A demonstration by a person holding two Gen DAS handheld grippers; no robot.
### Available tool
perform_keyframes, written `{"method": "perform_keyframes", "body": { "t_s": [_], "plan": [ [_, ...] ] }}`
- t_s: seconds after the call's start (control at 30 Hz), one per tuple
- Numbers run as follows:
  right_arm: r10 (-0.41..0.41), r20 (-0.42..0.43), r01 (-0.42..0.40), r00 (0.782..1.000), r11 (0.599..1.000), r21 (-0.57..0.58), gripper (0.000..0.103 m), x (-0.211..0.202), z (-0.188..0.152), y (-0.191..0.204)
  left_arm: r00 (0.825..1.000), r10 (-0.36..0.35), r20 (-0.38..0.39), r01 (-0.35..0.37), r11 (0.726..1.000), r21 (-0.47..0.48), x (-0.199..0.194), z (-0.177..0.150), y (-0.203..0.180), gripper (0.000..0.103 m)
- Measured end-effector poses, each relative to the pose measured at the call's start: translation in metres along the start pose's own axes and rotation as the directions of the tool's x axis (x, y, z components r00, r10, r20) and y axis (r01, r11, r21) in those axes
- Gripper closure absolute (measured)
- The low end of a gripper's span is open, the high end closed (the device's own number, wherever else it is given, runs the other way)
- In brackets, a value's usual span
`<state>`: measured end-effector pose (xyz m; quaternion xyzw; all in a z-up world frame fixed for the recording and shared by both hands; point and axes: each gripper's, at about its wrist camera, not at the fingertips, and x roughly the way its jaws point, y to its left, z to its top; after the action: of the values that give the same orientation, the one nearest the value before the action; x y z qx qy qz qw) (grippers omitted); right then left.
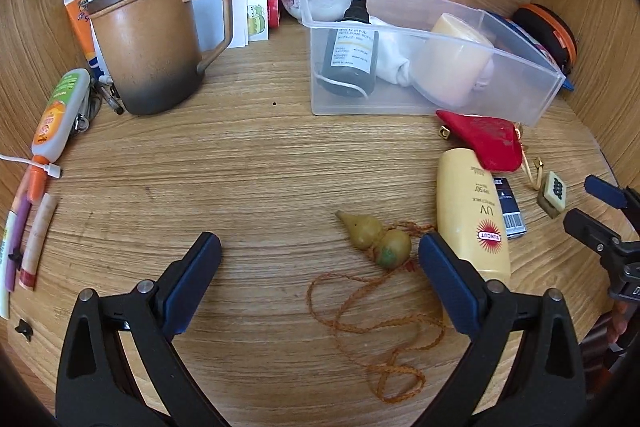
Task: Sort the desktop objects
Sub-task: 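Grasp the green gourd charm with the left tool while the right tool grasps the dice keychain, then lift and carry the gourd charm and dice keychain over the clear box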
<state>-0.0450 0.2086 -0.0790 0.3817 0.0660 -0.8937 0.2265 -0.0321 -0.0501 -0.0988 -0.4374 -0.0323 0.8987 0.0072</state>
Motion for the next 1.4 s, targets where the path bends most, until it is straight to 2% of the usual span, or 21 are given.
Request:
{"method": "perform_keyframes", "body": {
  "t_s": [0.3, 0.43, 0.67, 0.73, 0.77, 0.8, 0.97, 1.07, 1.2, 1.4],
  "plan": [
    [0.021, -0.032, -0.020, 0.999, 1.000, 0.014, 0.030, 0.015, 0.000, -0.002, 0.999, 0.027, 0.021, -0.028, 0.998, 0.051, 0.000, -0.003, -0.006, 0.024],
    [0.012, -0.025, -0.012, 1.000, 1.000, 0.002, 0.036, 0.016, 0.001, 0.001, 1.000, 0.019, 0.023, -0.020, 0.998, 0.058, 0.001, -0.002, -0.006, 0.028],
    [0.005, -0.015, -0.005, 1.000, 0.999, -0.037, 0.056, 0.017, 0.001, 0.010, 0.999, 0.012, 0.036, -0.015, 0.998, 0.065, 0.002, -0.001, -0.006, 0.039],
    [0.009, -0.013, -0.010, 1.000, 0.999, -0.041, 0.063, 0.017, 0.001, 0.011, 0.999, 0.015, 0.043, -0.017, 0.998, 0.066, 0.001, 0.000, -0.006, 0.049],
    [0.014, -0.012, -0.015, 1.000, 0.999, -0.039, 0.068, 0.016, 0.001, 0.011, 0.999, 0.018, 0.046, -0.021, 0.997, 0.070, 0.001, 0.001, -0.007, 0.059],
    [0.020, -0.012, -0.020, 1.000, 0.999, -0.037, 0.070, 0.016, 0.001, 0.011, 0.999, 0.016, 0.045, -0.020, 0.997, 0.072, 0.001, 0.002, -0.007, 0.067],
    [0.048, -0.015, -0.049, 0.999, 0.999, -0.008, 0.070, 0.014, 0.001, 0.005, 0.999, 0.013, 0.044, -0.016, 0.997, 0.073, 0.001, 0.005, -0.008, 0.074],
    [0.055, -0.016, -0.055, 0.998, 0.998, 0.003, 0.070, 0.013, 0.001, 0.003, 0.999, 0.013, 0.048, -0.016, 0.998, 0.068, 0.001, 0.006, -0.007, 0.083],
    [0.088, -0.011, -0.088, 0.996, 0.996, 0.030, 0.071, 0.008, 0.002, -0.003, 0.999, 0.003, 0.050, -0.006, 0.998, 0.059, 0.001, 0.007, -0.005, 0.083],
    [0.083, 0.014, -0.083, 0.996, 0.996, 0.031, 0.072, -0.004, 0.007, -0.007, 0.999, 0.002, 0.048, -0.004, 0.999, 0.038, -0.002, 0.006, 0.000, 0.083]
  ]
}}
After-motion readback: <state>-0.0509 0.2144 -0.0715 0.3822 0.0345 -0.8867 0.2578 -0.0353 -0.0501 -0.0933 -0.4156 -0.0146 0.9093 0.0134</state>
